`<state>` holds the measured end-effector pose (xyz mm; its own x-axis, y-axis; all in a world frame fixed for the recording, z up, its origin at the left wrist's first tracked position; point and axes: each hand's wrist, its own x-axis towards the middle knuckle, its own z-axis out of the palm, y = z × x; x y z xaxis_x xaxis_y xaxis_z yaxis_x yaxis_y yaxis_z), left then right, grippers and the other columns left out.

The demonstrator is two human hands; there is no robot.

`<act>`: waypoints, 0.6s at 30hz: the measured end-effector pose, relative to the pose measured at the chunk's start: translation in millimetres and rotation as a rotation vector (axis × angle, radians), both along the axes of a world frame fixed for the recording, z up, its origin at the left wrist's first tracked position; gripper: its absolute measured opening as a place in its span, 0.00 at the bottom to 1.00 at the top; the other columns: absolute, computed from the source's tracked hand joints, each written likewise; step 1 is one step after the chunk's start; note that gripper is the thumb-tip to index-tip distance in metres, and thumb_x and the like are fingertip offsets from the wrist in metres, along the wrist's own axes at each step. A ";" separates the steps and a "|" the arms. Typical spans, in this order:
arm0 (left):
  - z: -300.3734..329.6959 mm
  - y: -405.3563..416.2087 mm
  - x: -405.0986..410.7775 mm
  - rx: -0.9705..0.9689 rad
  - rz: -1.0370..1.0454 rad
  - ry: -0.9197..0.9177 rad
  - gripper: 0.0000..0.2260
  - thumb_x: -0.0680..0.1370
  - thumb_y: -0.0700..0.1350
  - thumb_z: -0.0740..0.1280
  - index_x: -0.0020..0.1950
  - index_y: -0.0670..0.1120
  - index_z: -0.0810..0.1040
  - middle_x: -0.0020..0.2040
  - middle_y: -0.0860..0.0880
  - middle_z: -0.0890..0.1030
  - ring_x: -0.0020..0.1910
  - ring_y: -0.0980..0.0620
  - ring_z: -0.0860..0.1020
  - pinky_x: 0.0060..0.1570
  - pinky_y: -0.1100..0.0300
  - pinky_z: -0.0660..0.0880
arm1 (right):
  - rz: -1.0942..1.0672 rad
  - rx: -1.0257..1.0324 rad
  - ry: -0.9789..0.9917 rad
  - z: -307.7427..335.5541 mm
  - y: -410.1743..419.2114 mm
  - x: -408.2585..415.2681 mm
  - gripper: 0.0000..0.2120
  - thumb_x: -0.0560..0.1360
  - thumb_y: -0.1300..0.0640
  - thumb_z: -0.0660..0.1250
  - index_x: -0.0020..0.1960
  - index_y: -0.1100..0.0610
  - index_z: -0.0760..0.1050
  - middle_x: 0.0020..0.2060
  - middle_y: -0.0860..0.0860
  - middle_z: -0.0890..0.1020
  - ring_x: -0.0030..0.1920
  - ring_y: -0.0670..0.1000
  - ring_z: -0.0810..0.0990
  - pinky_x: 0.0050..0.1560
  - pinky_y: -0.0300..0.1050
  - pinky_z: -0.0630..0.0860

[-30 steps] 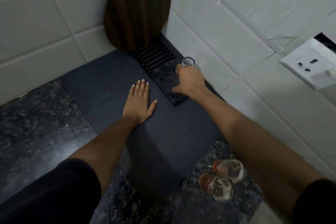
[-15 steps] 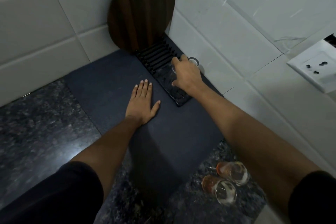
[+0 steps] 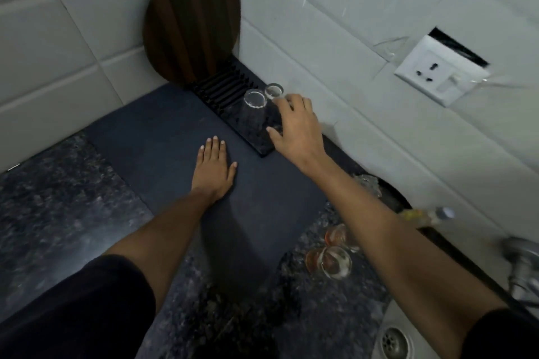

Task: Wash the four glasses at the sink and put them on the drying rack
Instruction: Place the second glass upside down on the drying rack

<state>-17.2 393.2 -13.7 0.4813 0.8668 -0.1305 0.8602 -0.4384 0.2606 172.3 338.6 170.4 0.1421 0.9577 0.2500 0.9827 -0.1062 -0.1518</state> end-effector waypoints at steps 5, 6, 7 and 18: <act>-2.5 -85.1 4.9 0.007 -0.112 -0.013 0.34 0.84 0.60 0.47 0.83 0.38 0.52 0.83 0.37 0.52 0.83 0.41 0.49 0.81 0.47 0.44 | 0.054 -0.097 0.204 -24.5 -115.1 18.5 0.27 0.77 0.41 0.69 0.68 0.59 0.77 0.60 0.56 0.79 0.61 0.59 0.75 0.61 0.58 0.76; -2.7 -102.2 6.1 0.010 -0.138 -0.021 0.35 0.84 0.61 0.47 0.83 0.38 0.53 0.83 0.38 0.53 0.83 0.41 0.49 0.81 0.47 0.45 | 0.082 -0.166 0.255 -27.8 -137.1 20.9 0.29 0.77 0.39 0.68 0.69 0.58 0.76 0.61 0.55 0.79 0.63 0.58 0.75 0.63 0.58 0.75; -2.9 -118.5 7.2 0.012 -0.166 -0.027 0.35 0.84 0.62 0.46 0.83 0.38 0.53 0.83 0.38 0.53 0.83 0.41 0.50 0.81 0.46 0.45 | 0.117 -0.229 0.288 -30.8 -157.7 22.6 0.31 0.77 0.37 0.69 0.71 0.57 0.75 0.62 0.54 0.78 0.64 0.57 0.75 0.65 0.57 0.74; -7.1 -251.3 15.7 0.030 -0.347 -0.015 0.34 0.85 0.61 0.46 0.83 0.37 0.53 0.83 0.39 0.52 0.83 0.42 0.48 0.81 0.46 0.48 | 0.242 -0.626 -0.120 -48.5 -257.5 23.0 0.43 0.70 0.42 0.79 0.78 0.53 0.65 0.68 0.55 0.73 0.69 0.59 0.71 0.66 0.57 0.74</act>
